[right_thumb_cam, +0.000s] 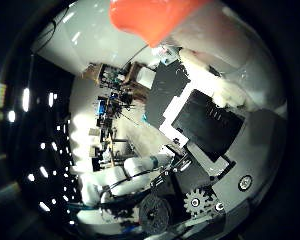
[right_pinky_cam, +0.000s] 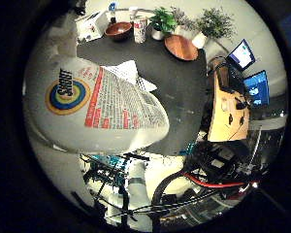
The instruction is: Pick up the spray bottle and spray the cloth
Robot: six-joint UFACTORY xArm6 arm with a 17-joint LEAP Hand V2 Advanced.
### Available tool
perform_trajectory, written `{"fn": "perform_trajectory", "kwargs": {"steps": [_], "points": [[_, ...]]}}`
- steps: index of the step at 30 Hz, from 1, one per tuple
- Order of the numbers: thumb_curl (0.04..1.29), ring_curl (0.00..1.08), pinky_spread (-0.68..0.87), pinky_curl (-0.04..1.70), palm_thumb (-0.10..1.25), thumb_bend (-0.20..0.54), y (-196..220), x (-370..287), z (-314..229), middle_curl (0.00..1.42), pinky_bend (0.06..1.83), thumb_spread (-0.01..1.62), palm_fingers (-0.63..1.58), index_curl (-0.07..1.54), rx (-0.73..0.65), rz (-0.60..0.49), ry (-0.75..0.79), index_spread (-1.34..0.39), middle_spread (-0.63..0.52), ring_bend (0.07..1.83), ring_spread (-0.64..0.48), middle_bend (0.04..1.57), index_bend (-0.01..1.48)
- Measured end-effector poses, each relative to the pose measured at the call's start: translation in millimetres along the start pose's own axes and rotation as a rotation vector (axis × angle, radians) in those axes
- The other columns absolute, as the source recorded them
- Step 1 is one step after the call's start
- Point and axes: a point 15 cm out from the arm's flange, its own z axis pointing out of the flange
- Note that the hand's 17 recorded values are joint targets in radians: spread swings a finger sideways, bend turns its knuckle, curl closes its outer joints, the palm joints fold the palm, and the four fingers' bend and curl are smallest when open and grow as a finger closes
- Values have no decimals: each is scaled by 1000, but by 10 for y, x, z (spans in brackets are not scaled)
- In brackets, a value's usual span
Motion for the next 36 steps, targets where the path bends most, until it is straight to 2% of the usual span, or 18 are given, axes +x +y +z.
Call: {"fn": "perform_trajectory", "kwargs": {"steps": [2,7,10,15,26,30,33,36], "points": [[1008,550,-346,590,1022,-12,-113,73,220,660,1258,886,1248,625,-9,5,8,-260,-170,1424,-206,1315,1143],[1008,550,-346,591,1030,-10,106,184,1011,661,1258,890,1248,626,-121,31,8,-260,-171,1424,-206,1314,1143],[1006,550,-346,591,1031,-11,84,155,1160,661,1257,893,1249,626,-107,26,13,-260,-170,1423,-206,1315,1142],[1004,550,-347,591,1031,-11,44,-19,942,661,1257,895,1248,626,-63,-7,10,-260,-170,1423,-206,1314,1142],[1002,550,-347,592,1031,-11,61,-824,-188,662,1256,900,1248,626,186,-173,-2,-260,-170,1422,-206,1315,1142],[1001,550,-347,593,1032,-11,82,-1193,-321,660,1258,898,1251,626,240,-228,-80,-260,-169,1422,-206,1315,1141],[1002,550,-348,595,1028,-12,-34,-1462,-411,660,1260,892,1249,626,339,-283,-163,-260,-169,1421,-207,1316,1142],[1004,551,-349,596,1027,-11,-54,-1559,-219,659,1260,889,1248,626,376,-303,-218,-260,-169,1421,-208,1317,1143]]}}
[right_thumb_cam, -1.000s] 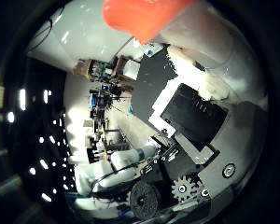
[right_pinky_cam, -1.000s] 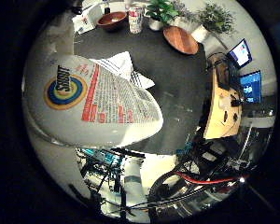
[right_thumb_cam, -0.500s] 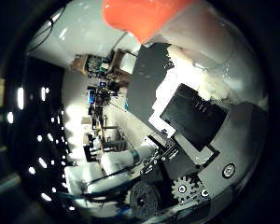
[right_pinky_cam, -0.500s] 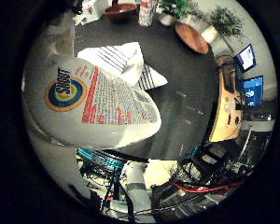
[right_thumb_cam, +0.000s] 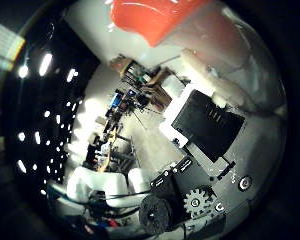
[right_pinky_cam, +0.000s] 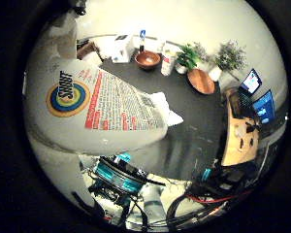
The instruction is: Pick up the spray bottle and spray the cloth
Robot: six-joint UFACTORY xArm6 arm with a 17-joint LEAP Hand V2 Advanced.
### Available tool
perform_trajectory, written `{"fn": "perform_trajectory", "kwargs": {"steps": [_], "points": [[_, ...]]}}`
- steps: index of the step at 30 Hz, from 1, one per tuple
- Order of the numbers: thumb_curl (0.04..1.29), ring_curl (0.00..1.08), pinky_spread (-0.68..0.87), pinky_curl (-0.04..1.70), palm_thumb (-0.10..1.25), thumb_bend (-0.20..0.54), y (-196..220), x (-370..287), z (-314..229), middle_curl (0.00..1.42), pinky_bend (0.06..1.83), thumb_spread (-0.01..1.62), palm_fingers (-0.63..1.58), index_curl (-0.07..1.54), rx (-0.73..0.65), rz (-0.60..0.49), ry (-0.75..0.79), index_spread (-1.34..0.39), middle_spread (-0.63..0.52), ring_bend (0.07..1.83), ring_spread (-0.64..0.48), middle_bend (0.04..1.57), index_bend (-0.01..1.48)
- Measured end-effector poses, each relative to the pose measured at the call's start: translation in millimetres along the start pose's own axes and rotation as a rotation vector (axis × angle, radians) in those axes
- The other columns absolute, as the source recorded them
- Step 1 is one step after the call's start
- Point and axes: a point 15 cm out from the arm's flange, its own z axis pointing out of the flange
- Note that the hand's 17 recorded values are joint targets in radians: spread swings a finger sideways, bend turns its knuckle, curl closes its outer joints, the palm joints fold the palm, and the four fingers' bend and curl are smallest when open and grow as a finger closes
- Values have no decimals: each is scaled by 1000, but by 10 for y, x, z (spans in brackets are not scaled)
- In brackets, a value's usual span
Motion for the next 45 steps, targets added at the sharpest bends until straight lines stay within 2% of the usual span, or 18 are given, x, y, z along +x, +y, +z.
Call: {"fn": "perform_trajectory", "kwargs": {"steps": [6,16,31,45], "points": [[1007,555,-349,598,1015,-14,35,156,401,660,1261,886,1246,626,60,1,-22,-260,-170,1425,-209,1317,1144],[1011,553,-347,595,1002,-11,-128,-71,1037,662,1255,874,1248,626,177,12,-251,-260,-171,1422,-206,1314,1143],[1019,551,-340,587,1000,-11,-119,-331,2007,664,1257,879,1250,626,136,88,-461,-260,-171,1422,-206,1310,1141],[1024,550,-345,586,1010,-10,-130,-183,2636,666,1260,876,1248,626,84,151,-592,-260,-171,1423,-206,1310,1142]]}}
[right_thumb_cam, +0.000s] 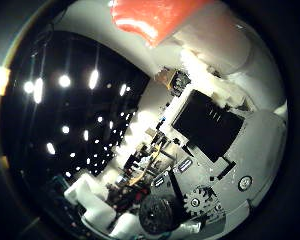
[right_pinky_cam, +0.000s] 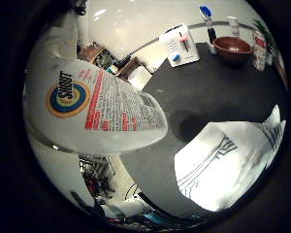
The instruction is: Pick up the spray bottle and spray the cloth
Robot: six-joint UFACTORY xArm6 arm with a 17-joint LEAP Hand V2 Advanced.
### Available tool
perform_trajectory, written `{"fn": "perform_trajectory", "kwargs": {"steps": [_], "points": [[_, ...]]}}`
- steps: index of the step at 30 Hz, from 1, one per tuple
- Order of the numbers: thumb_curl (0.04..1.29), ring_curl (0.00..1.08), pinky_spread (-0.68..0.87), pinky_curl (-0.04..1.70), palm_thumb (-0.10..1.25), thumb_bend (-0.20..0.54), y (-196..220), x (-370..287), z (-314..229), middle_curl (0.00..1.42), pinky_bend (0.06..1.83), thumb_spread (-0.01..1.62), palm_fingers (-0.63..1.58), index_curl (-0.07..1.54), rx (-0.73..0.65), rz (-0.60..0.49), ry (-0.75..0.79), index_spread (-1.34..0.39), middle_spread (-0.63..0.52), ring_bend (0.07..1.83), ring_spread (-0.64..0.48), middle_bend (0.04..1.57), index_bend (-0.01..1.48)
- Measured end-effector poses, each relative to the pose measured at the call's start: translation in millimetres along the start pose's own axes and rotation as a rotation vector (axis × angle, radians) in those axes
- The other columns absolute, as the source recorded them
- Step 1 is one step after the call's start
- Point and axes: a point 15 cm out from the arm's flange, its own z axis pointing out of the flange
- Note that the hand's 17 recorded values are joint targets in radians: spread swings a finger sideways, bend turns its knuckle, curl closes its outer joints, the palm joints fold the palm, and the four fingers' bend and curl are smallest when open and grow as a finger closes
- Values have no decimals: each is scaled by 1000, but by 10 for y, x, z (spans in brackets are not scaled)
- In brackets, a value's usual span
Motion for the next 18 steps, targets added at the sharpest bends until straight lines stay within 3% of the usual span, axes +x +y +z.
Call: {"fn": "perform_trajectory", "kwargs": {"steps": [18], "points": [[1032,550,-349,585,1010,-11,345,579,574,666,1257,872,1250,626,-85,81,0,-260,-171,1423,-206,1309,1141]]}}
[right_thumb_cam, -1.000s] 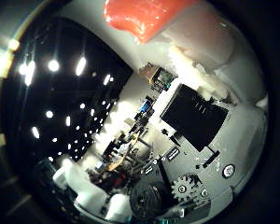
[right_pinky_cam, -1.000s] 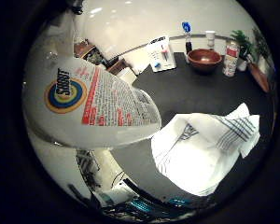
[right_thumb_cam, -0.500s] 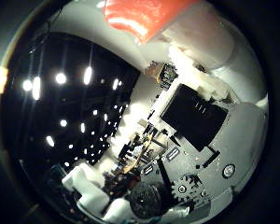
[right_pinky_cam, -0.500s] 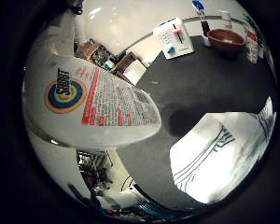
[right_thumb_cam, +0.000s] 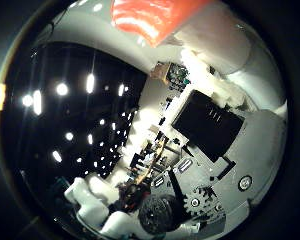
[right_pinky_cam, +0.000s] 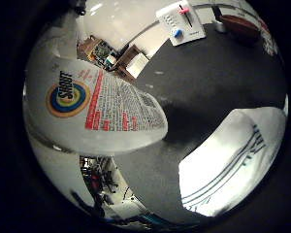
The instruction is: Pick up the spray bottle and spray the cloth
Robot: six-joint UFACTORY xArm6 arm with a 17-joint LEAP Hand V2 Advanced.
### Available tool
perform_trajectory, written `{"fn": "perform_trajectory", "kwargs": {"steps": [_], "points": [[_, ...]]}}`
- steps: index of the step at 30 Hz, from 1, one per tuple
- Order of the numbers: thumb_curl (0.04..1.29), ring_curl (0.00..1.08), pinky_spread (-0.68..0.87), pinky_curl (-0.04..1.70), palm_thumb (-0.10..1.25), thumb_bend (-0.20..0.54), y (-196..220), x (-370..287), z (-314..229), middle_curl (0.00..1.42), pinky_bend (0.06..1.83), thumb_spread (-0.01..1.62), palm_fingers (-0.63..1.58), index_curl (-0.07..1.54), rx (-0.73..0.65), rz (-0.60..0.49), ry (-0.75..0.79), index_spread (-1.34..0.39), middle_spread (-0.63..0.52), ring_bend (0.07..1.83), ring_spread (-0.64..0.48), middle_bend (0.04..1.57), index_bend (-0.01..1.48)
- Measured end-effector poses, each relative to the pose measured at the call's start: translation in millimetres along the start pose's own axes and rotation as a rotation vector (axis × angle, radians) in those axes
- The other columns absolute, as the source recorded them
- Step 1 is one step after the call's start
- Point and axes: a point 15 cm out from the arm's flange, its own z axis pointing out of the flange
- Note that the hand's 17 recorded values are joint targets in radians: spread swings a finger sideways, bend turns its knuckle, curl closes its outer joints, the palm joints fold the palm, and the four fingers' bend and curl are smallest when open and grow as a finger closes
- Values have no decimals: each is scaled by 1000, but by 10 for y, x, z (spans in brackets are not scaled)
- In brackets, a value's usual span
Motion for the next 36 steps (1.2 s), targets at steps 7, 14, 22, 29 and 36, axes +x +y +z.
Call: {"fn": "perform_trajectory", "kwargs": {"steps": [7,14,22,29,36], "points": [[988,545,-374,575,878,-53,93,113,88,660,1251,832,1217,612,-16,18,7,-285,-174,1415,-208,1309,1070],[746,448,-404,491,634,-46,86,52,100,522,1107,891,729,505,-33,-3,7,-481,-249,1234,-228,965,530],[521,220,525,382,457,-32,300,-85,77,349,1026,1010,63,433,-235,-57,27,-345,40,694,252,507,488],[467,183,633,280,455,-28,248,-161,59,315,875,1016,98,389,-237,-74,33,-313,62,528,292,371,405],[446,174,638,220,476,-26,138,-143,-110,307,753,1014,163,367,-233,-113,87,-321,50,398,301,262,312]]}}
